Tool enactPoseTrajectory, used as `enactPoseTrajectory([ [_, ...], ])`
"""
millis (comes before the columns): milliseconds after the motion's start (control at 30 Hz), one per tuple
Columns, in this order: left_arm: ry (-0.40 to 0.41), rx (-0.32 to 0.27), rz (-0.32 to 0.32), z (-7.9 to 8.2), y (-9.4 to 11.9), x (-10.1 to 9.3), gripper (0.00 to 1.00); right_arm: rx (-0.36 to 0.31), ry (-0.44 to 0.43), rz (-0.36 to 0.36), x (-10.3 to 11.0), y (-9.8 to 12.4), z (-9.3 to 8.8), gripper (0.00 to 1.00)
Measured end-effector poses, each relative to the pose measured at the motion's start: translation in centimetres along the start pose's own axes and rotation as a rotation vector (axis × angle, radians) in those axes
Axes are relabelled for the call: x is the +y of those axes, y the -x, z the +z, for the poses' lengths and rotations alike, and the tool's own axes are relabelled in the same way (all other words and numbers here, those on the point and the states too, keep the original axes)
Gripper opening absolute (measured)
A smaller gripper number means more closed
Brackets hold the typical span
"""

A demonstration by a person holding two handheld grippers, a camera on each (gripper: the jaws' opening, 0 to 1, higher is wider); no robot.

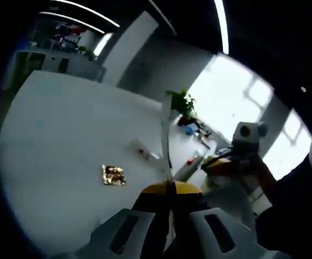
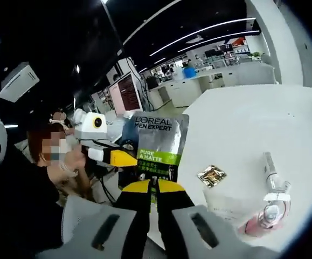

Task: Arrange the skincare products in the storage area until every visible bottle or jar stands upright without overlapping.

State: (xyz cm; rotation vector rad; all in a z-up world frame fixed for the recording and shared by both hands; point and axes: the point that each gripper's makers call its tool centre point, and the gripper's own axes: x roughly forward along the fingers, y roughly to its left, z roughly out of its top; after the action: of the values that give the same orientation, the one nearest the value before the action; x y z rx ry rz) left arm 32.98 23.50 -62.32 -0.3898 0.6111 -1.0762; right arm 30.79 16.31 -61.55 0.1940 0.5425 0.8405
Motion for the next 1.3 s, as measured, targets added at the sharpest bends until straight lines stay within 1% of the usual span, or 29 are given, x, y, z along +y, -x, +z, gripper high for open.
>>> enactPoseTrajectory([
  [133, 0.002, 0.016, -0.032, -0.6, 0.5, -0.6, 0.00, -0.003, -0.029, -0.023, 0.2, -0.3, -1.0, 0.04],
  [233, 0.004, 0.030, -0.070, -1.1, 0.6, -1.3, 0.00, -0.004, -0.043, -0.051, 0.2, -0.5, -2.0, 0.06],
  [367, -0.003, 0.064, -0.112, -1.8, 0.7, -2.2, 0.00, -0.021, -0.092, -0.087, -0.7, -0.1, -3.1, 0.06],
  [400, 0.000, 0.068, -0.123, -1.9, 0.7, -2.4, 0.00, -0.025, -0.112, -0.086, -0.7, 0.0, -3.2, 0.06],
  [433, 0.001, 0.074, -0.138, -2.1, 0.8, -2.7, 0.00, -0.033, -0.138, -0.078, -0.5, 0.0, -3.3, 0.07],
  [467, -0.002, 0.080, -0.162, -2.2, 0.8, -3.3, 0.00, -0.049, -0.177, -0.053, -0.3, 0.0, -3.4, 0.08],
  [533, -0.010, 0.084, -0.173, -2.3, 0.7, -3.7, 0.00, -0.066, -0.204, -0.030, 0.0, 0.1, -3.6, 0.10],
  [633, -0.022, 0.096, -0.188, -2.6, 0.5, -4.2, 0.00, -0.089, -0.237, -0.014, 0.0, 0.5, -3.6, 0.07],
  [667, -0.023, 0.103, -0.205, -2.8, 0.4, -4.5, 0.00, -0.102, -0.253, 0.001, 0.1, 0.7, -3.5, 0.07],
  [733, -0.027, 0.109, -0.213, -3.2, 0.1, -4.9, 0.00, -0.104, -0.262, 0.023, 0.1, 0.8, -3.5, 0.08],
  [800, -0.032, 0.128, -0.228, -3.8, -0.2, -5.5, 0.00, -0.114, -0.284, 0.064, 0.3, 1.2, -3.3, 0.07],
  [933, -0.029, 0.128, -0.243, -4.0, -0.6, -6.2, 0.00, -0.114, -0.308, 0.111, 0.1, 1.8, -3.5, 0.06],
  [967, -0.029, 0.127, -0.244, -4.0, -0.7, -6.4, 0.00, -0.115, -0.322, 0.132, 0.1, 2.0, -3.6, 0.04],
  [1067, -0.019, 0.131, -0.219, -4.2, -1.1, -6.2, 0.00, -0.098, -0.318, 0.144, -0.3, 2.5, -3.8, 0.01],
  [1100, -0.013, 0.124, -0.214, -4.3, -1.2, -6.1, 0.00, -0.098, -0.316, 0.149, -0.4, 2.7, -3.8, 0.01],
  [1133, 0.003, 0.118, -0.215, -4.3, -1.2, -6.2, 0.00, -0.095, -0.333, 0.178, -0.2, 2.9, -3.7, 0.01],
  [1167, 0.013, 0.114, -0.218, -4.3, -1.2, -6.2, 0.00, -0.098, -0.341, 0.191, -0.1, 3.1, -3.6, 0.01],
  [1233, 0.036, 0.107, -0.224, -4.5, -1.3, -6.1, 0.00, -0.078, -0.337, 0.233, 0.2, 3.4, -3.8, 0.01],
  [1267, 0.048, 0.104, -0.228, -4.7, -1.4, -5.8, 0.00, -0.072, -0.330, 0.259, 0.4, 3.6, -3.9, 0.01],
  [1300, 0.064, 0.098, -0.221, -4.9, -1.4, -5.4, 0.00, -0.071, -0.341, 0.291, 0.8, 3.8, -3.9, 0.01],
])
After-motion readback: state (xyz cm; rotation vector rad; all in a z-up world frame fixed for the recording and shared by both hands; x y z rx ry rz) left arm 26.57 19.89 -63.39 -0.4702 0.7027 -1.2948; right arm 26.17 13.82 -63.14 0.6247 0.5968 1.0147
